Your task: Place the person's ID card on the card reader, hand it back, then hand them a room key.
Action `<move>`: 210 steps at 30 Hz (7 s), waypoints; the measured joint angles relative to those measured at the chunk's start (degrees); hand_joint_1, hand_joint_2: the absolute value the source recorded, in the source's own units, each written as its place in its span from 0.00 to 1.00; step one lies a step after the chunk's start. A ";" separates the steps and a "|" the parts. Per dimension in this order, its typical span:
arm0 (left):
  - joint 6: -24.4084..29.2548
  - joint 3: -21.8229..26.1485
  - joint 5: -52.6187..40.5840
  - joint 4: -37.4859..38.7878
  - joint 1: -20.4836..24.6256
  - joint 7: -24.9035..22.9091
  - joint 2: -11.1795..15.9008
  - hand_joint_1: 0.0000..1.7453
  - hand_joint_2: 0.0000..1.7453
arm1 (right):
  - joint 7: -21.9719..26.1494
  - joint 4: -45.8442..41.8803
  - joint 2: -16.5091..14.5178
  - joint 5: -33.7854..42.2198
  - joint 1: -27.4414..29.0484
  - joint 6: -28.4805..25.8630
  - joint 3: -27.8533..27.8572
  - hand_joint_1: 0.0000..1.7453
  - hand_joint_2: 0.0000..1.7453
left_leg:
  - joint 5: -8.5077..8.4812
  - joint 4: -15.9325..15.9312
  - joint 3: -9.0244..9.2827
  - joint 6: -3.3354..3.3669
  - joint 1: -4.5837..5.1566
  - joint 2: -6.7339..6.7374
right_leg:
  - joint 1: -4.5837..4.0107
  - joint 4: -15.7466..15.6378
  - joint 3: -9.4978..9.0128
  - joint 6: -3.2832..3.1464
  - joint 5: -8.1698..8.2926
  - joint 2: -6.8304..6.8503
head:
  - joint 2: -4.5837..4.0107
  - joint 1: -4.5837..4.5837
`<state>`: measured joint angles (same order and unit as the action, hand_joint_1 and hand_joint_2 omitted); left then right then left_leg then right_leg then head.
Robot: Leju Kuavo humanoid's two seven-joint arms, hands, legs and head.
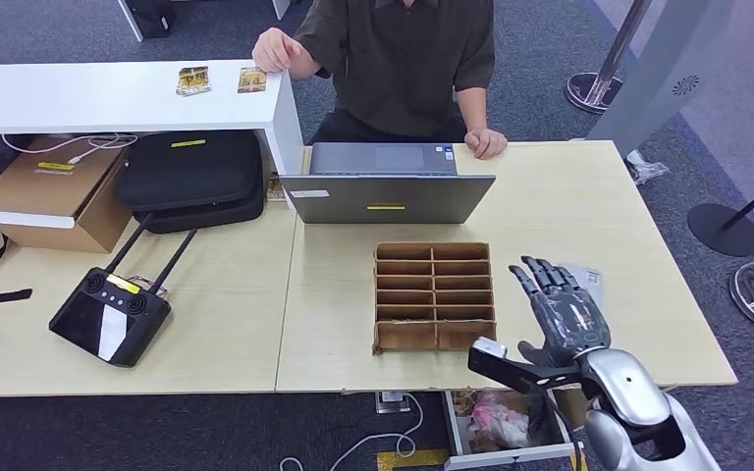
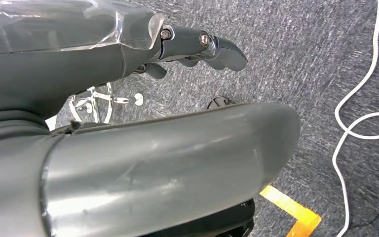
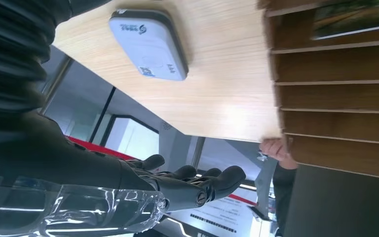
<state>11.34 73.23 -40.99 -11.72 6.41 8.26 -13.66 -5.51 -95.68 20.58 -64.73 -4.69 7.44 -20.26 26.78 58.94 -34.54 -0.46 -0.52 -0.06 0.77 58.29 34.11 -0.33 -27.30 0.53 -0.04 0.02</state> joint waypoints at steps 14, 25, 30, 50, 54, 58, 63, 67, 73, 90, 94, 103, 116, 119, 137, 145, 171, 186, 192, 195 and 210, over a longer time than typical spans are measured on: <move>0.02 0.03 -0.16 0.00 0.02 0.25 -0.03 0.00 0.00 | -0.35 2.46 4.77 5.23 -2.86 -1.06 -2.20 0.00 1.00 | 0.00 -0.02 0.03 -0.01 -0.05 0.03 | -0.04 0.03 -0.01 -0.01 -0.01 -0.03 | 0.00 0.01; -0.69 0.03 -0.34 0.00 0.17 -1.20 0.10 0.00 0.00 | -5.84 5.74 -4.48 5.03 -3.22 -5.40 -7.08 0.00 1.00 | 0.00 -0.03 0.04 -0.01 -0.05 0.04 | -0.05 0.04 0.00 -0.01 -0.01 -0.04 | 0.00 0.01; -0.83 0.03 -0.28 0.00 0.16 -1.37 0.13 0.00 0.00 | -7.20 6.82 -7.45 4.44 -3.25 -6.65 -7.63 0.00 1.00 | 0.00 -0.03 0.03 -0.01 -0.05 0.02 | -0.04 0.04 -0.01 0.00 -0.02 -0.03 | 0.00 0.00; -0.79 0.03 -0.43 0.00 0.50 -1.55 0.11 0.00 0.00 | -8.71 9.93 -13.85 2.87 -3.93 -7.20 -7.98 0.00 1.00 | 0.00 -0.03 0.03 -0.01 -0.04 0.04 | -0.04 0.03 -0.01 0.00 -0.02 -0.04 | 0.00 0.01; -0.62 0.03 -0.77 0.00 0.68 -1.55 0.06 0.00 0.00 | -8.77 10.28 -14.46 2.54 -3.90 -7.23 -7.96 0.01 1.00 | 0.00 -0.03 0.04 -0.01 -0.05 0.04 | -0.04 0.03 0.00 0.00 -0.02 -0.03 | 0.00 0.01; -0.60 0.03 -0.84 0.00 0.76 -1.56 0.06 0.00 0.00 | -9.18 10.13 -15.01 1.38 -3.49 -7.27 -7.56 0.70 1.00 | 0.00 -0.03 0.05 -0.01 -0.05 0.04 | -0.04 0.03 0.00 0.00 -0.02 -0.04 | 0.00 0.01; -0.71 0.03 -1.03 -0.01 0.73 -1.56 0.06 0.00 0.00 | -9.33 8.79 -15.24 0.67 -2.58 -7.34 -6.51 0.39 1.00 | 0.00 -0.03 0.04 -0.01 -0.04 0.04 | -0.04 0.03 0.00 0.00 -0.02 -0.04 | 0.00 0.01; -0.94 0.03 -1.36 0.00 0.70 -1.56 0.08 0.00 0.00 | -9.32 7.89 -15.31 0.44 -1.62 -7.35 -5.65 0.19 1.00 | 0.00 -0.03 0.04 -0.01 -0.04 0.04 | -0.04 0.03 0.00 0.00 -0.02 -0.04 | 0.00 0.00; -1.03 0.03 -1.45 0.00 0.67 -1.74 0.11 0.00 0.00 | -8.72 6.98 -15.32 0.46 -0.75 -7.43 -4.78 0.22 1.00 | 0.00 -0.03 0.04 -0.01 -0.04 0.04 | -0.04 0.03 0.00 0.00 -0.02 -0.04 | 0.00 0.01; -1.05 0.03 -1.34 0.00 0.39 -2.01 0.17 0.00 0.00 | -6.99 6.33 -15.37 1.76 -0.04 -7.18 -3.78 0.00 1.00 | 0.00 -0.03 0.04 -0.01 -0.04 0.04 | -0.04 0.03 -0.01 0.00 -0.02 -0.04 | 0.00 0.00; -1.05 0.03 -1.36 0.00 0.38 -2.07 0.18 0.00 0.00 | -6.90 6.35 -15.45 1.82 0.09 -7.04 -3.78 0.00 1.00 | 0.00 -0.03 0.04 -0.01 -0.04 0.04 | -0.04 0.03 -0.01 0.00 -0.02 -0.04 | 0.00 0.00; -1.04 0.03 -1.43 0.00 0.38 -2.07 0.19 0.00 0.00 | -6.68 6.69 -15.95 2.06 0.13 -6.91 -3.78 0.00 1.00 | 0.00 -0.03 0.04 -0.01 -0.04 0.04 | -0.04 0.03 -0.01 0.00 -0.02 -0.04 | 0.00 0.01; -1.12 0.03 -1.46 0.00 0.36 -2.07 0.13 0.00 0.00 | -5.96 8.64 -17.62 2.83 0.02 -6.83 -3.91 0.00 1.00 | 0.00 -0.03 0.03 -0.01 -0.05 0.04 | -0.04 0.04 -0.01 0.00 -0.02 -0.04 | 0.00 0.01; -1.09 0.03 -1.34 0.00 0.36 -2.07 0.11 0.00 0.00 | -5.96 8.83 -17.89 2.77 -0.16 -6.87 -3.91 0.07 1.00 | 0.00 -0.03 0.03 -0.01 -0.05 0.04 | -0.04 0.04 -0.01 0.00 -0.02 -0.04 | 0.00 0.01; -0.67 0.03 -1.02 0.00 0.33 -2.51 0.06 0.00 0.00 | -5.77 8.90 -18.71 2.33 -0.75 -7.30 -3.91 0.79 1.00 | 0.00 -0.03 0.03 -0.01 -0.05 0.04 | -0.04 0.04 -0.01 0.00 -0.02 -0.04 | 0.00 0.00; -0.68 0.03 -1.02 0.00 0.28 -2.53 0.05 0.00 0.00 | -5.72 8.80 -18.72 2.64 -0.91 -7.54 -3.91 0.81 1.00 | 0.00 -0.03 0.04 -0.01 -0.05 0.04 | -0.04 0.03 0.00 0.00 -0.02 -0.04 | 0.00 0.01; -0.57 0.03 -1.02 0.00 -0.17 -2.16 -0.20 0.00 0.00 | -3.28 3.44 -18.72 4.28 1.60 -12.33 -2.47 1.00 1.00 | 0.00 -0.03 0.04 -0.01 -0.05 0.05 | -0.04 0.03 0.01 0.00 -0.03 -0.05 | 0.00 0.00; -1.91 0.03 -0.25 0.00 -0.27 -2.49 -0.03 0.00 0.00 | 2.08 -7.51 -18.70 0.28 3.17 -28.26 0.40 1.00 1.00 | 0.00 -0.03 0.03 -0.02 -0.04 0.05 | -0.04 0.03 0.02 0.00 -0.03 -0.05 | 0.00 0.01; -0.89 0.09 0.15 0.00 -0.27 -2.11 -0.02 0.00 0.00 | 4.84 -12.00 -18.61 -0.35 4.21 -34.29 1.96 1.00 1.00 | 0.00 -0.03 0.04 -0.02 -0.05 0.05 | -0.04 0.02 0.01 0.00 -0.03 -0.04 | 0.00 0.01; 0.34 0.37 0.56 0.00 -0.27 -1.56 -0.28 0.00 0.00 | 6.34 -13.72 -18.12 0.04 5.05 -39.73 3.36 1.00 1.00 | 0.00 -0.03 0.05 -0.02 -0.04 0.05 | -0.03 0.02 0.01 0.00 -0.03 -0.05 | 0.00 0.01; -2.05 0.90 -0.79 0.00 -0.27 -2.08 -0.42 0.00 0.00 | 22.05 -18.22 -23.19 16.41 1.90 -46.80 10.77 1.00 1.00 | -0.02 -0.08 0.04 -0.10 -0.08 0.13 | -0.07 0.09 -0.02 -0.06 0.01 -0.13 | 0.00 0.00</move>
<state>9.29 74.13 -41.78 -11.72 6.14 6.17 -14.08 16.54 -113.90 -2.61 -48.32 -2.79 -39.36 -9.50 26.76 58.85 -34.50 -0.56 -0.61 0.08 0.70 58.38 34.09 -0.39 -27.29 0.40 -0.04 0.02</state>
